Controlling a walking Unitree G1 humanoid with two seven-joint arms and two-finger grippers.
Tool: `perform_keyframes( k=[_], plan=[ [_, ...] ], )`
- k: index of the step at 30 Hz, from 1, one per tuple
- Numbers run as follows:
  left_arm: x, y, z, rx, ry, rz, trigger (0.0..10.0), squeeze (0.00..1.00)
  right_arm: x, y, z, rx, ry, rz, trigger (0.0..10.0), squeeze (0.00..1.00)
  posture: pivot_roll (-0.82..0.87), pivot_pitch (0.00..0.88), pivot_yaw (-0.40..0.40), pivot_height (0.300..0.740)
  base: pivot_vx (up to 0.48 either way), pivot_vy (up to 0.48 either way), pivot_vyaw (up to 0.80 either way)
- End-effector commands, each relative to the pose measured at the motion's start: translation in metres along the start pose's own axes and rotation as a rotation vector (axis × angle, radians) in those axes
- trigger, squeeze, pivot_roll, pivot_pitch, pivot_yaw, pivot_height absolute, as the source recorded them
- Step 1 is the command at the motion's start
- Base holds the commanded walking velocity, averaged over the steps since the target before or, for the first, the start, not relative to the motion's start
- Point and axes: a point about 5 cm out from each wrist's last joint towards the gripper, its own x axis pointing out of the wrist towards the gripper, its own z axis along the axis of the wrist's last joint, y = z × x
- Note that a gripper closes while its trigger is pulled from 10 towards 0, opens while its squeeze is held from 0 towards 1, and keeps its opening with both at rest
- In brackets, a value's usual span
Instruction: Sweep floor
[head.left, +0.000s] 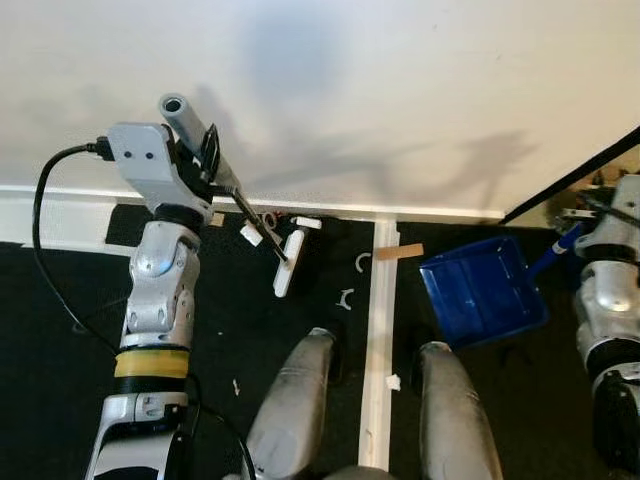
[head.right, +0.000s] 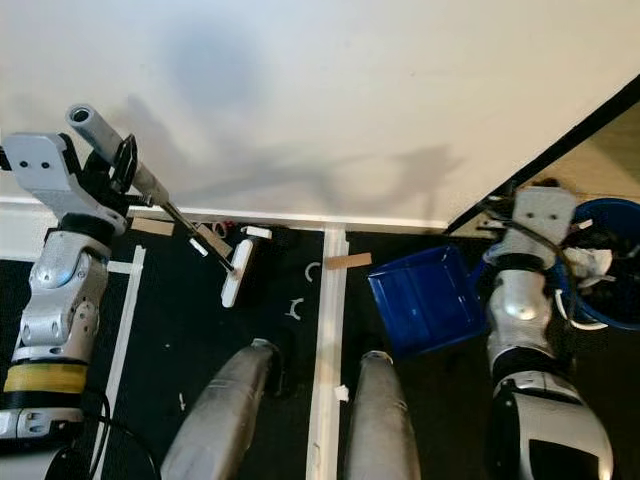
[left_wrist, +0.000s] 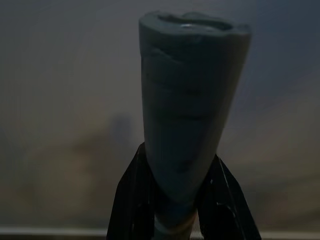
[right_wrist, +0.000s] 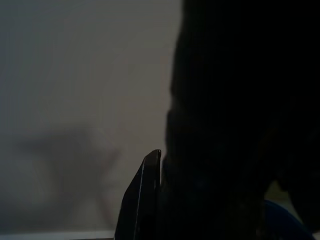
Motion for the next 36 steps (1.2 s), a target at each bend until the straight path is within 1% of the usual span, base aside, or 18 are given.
perform_keyframes(
  k=[1,2,4,6,9,13,18,20,23,26,28,29,30,31,33,34,35,36],
  plan=[
    [-0.005,-0.001,-0.003,-0.008,0.019,0.004,10.0,0.00,-0.028,0.004,-0.032,-0.070,0.154,0.053,10.0,0.00,0.29,0.487,0.149,0.740,0.000,0.000,0.00],
    [-0.003,-0.004,-0.002,-0.020,0.022,0.002,10.0,0.00,-0.024,-0.004,-0.029,-0.051,0.145,0.012,10.0,0.00,0.28,0.481,0.142,0.740,0.000,0.000,0.00],
    [-0.001,-0.005,-0.001,-0.025,0.022,0.001,10.0,0.00,-0.021,-0.007,-0.027,-0.041,0.141,-0.005,10.0,0.00,0.28,0.481,0.142,0.740,0.000,0.000,0.00],
    [0.001,-0.005,0.000,-0.036,0.019,0.012,10.0,0.00,-0.013,-0.019,-0.022,-0.002,0.126,-0.066,10.0,0.00,0.27,0.480,0.137,0.740,0.000,0.000,0.00],
    [0.001,-0.006,-0.002,-0.043,0.025,0.019,10.0,0.00,-0.007,-0.027,-0.017,0.026,0.109,-0.107,10.0,0.00,0.26,0.473,0.129,0.740,0.000,0.000,0.00],
    [0.002,-0.011,-0.003,-0.057,0.027,0.020,10.0,0.00,-0.003,-0.033,-0.013,0.016,0.090,-0.134,10.0,0.00,0.25,0.467,0.118,0.740,0.000,0.000,0.00],
    [0.008,-0.010,-0.004,-0.027,0.038,0.083,10.0,0.00,0.001,-0.041,-0.008,0.000,0.057,-0.165,10.0,0.00,0.24,0.459,0.098,0.740,0.000,0.000,0.00],
    [0.015,-0.009,-0.006,-0.012,0.055,0.136,10.0,0.00,0.005,-0.053,-0.003,-0.001,0.041,-0.211,10.0,0.00,0.23,0.450,0.085,0.740,0.000,0.000,0.00],
    [0.021,-0.018,-0.013,0.000,0.096,0.136,10.0,0.00,0.011,-0.064,0.002,0.009,0.037,-0.264,10.0,0.00,0.23,0.448,0.083,0.740,0.000,0.000,0.00],
    [0.022,-0.024,-0.019,0.014,0.131,0.133,10.0,0.00,0.012,-0.066,0.003,0.016,0.038,-0.281,10.0,0.00,0.22,0.445,0.080,0.740,0.000,0.000,0.00],
    [0.019,-0.050,-0.043,0.045,0.254,0.128,10.0,0.00,0.014,-0.066,0.003,0.029,0.047,-0.291,10.0,0.00,0.23,0.443,0.075,0.740,0.000,0.000,0.00],
    [0.019,-0.076,-0.052,0.014,0.283,0.105,10.0,0.00,0.014,-0.064,0.003,0.032,0.053,-0.290,10.0,0.00,0.22,0.442,0.072,0.740,0.000,0.000,0.00],
    [0.020,-0.120,-0.052,-0.070,0.282,0.050,10.0,0.00,0.013,-0.060,0.001,0.033,0.063,-0.287,10.0,0.00,0.22,0.439,0.068,0.740,0.000,0.000,0.00],
    [0.020,-0.120,-0.052,-0.070,0.282,0.050,10.0,0.00,0.013,-0.060,0.001,0.033,0.063,-0.287,10.0,0.00,0.22,0.439,0.068,0.740,0.000,0.000,0.00],
    [0.026,-0.169,-0.036,-0.216,0.252,0.004,10.0,0.00,0.011,-0.056,-0.001,0.034,0.072,-0.286,10.0,0.00,0.21,0.432,0.067,0.740,0.000,0.000,0.00],
    [0.031,-0.196,-0.021,-0.312,0.226,-0.027,10.0,0.00,0.010,-0.053,-0.003,0.038,0.077,-0.283,10.0,0.00,0.20,0.423,0.066,0.740,0.000,0.000,0.00],
    [0.031,-0.196,-0.021,-0.312,0.226,-0.027,10.0,0.00,0.010,-0.053,-0.003,0.038,0.077,-0.283,10.0,0.00,0.20,0.423,0.066,0.740,0.000,0.000,0.00],
    [0.033,-0.212,-0.011,-0.370,0.212,-0.046,10.0,0.00,0.009,-0.052,-0.004,0.040,0.079,-0.281,10.0,0.00,0.20,0.421,0.065,0.740,0.000,0.000,0.00]
  ],
)
